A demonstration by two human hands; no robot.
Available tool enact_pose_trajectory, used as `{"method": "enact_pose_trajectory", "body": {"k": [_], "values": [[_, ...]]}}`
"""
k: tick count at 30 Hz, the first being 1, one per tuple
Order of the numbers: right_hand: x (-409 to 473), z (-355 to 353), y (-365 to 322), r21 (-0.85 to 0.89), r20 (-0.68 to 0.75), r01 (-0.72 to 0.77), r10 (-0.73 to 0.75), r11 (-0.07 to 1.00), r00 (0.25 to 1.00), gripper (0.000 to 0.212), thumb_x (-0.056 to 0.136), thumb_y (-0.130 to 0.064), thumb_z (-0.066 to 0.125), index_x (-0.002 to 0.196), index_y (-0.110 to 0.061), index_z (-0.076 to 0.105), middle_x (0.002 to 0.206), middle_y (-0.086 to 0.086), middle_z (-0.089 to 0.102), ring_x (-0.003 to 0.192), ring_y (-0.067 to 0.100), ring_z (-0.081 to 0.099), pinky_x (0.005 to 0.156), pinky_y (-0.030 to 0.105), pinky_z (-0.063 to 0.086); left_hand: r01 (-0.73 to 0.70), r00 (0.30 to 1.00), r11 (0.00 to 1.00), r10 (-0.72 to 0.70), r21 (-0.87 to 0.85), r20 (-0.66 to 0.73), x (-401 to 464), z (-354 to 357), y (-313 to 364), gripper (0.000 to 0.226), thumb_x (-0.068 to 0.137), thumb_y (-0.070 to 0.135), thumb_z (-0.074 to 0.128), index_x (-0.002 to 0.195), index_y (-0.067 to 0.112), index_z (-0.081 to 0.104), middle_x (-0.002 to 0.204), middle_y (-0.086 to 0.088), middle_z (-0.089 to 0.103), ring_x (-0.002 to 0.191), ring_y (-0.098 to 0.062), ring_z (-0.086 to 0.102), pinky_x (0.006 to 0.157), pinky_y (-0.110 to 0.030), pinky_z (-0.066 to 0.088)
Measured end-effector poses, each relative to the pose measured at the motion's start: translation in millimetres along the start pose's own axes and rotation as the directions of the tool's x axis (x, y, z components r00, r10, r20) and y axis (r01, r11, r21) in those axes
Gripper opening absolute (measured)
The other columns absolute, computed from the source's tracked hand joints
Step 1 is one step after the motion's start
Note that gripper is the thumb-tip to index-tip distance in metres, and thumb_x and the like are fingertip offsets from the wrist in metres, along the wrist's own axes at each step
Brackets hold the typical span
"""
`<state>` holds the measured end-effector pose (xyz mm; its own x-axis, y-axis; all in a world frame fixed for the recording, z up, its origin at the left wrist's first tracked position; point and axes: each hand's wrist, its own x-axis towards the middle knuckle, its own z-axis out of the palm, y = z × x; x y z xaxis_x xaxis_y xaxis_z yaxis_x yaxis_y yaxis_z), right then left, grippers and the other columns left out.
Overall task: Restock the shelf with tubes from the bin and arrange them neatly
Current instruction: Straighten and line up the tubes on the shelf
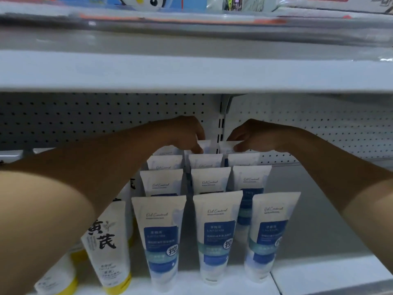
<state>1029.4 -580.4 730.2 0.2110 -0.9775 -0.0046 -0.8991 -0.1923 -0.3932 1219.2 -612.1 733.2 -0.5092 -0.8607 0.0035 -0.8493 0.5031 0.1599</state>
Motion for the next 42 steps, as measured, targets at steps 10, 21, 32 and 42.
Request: {"method": "enact_pose_trajectory", "body": {"k": [10,21,32,42], "values": [[0.3,-0.5,3.9,-0.092,0.015,0.008,-0.007,0.996,1.000,0.032,0.089,-0.019,0.061,0.114,0.002,0.064,0.121,0.020,0.061,0.111,0.031,0.056,0.100,0.041,0.043,-0.079,0.997,0.991,0.076,0.105,0.031,4.9,4.2,1.9,0.028,0.087,0.024,0.063,0.094,-0.002,0.067,0.060,0.005,0.041,0.053,-0.006,0.035,0.042,-0.008,0.031],[0.7,0.2,4.9,-0.076,0.017,-0.002,0.003,0.997,1.000,0.031,0.088,-0.017,0.061,0.109,0.006,0.064,0.117,0.023,0.062,0.105,0.032,0.058,0.085,0.032,0.046,-0.071,0.997,0.997,0.070,0.043,0.020,3.4,6.0,2.5,0.024,0.087,0.021,0.063,0.099,0.001,0.068,0.065,0.005,0.048,0.055,-0.005,0.037,0.049,-0.012,0.028],[0.8,1.6,6.0,-0.102,0.032,0.025,-0.022,0.994,0.999,0.028,0.090,-0.020,0.060,0.108,0.000,0.067,0.110,0.018,0.066,0.080,0.016,0.049,0.071,0.024,0.035,-0.077,0.997,0.996,0.075,0.043,0.033,5.3,7.7,5.9,0.028,0.089,0.020,0.061,0.102,-0.003,0.067,0.084,-0.005,0.058,0.059,-0.004,0.040,0.054,-0.013,0.032],[0.3,-0.7,4.1,-0.026,0.035,0.027,-0.026,0.999,0.999,0.031,0.091,-0.022,0.059,0.120,-0.011,0.062,0.106,-0.004,0.058,0.083,0.008,0.051,0.070,0.018,0.039,-0.040,0.999,0.999,0.040,-0.006,0.020,1.2,6.3,5.3,0.027,0.087,0.022,0.064,0.103,0.001,0.067,0.074,0.002,0.054,0.062,-0.006,0.042,0.053,-0.015,0.033]]}}
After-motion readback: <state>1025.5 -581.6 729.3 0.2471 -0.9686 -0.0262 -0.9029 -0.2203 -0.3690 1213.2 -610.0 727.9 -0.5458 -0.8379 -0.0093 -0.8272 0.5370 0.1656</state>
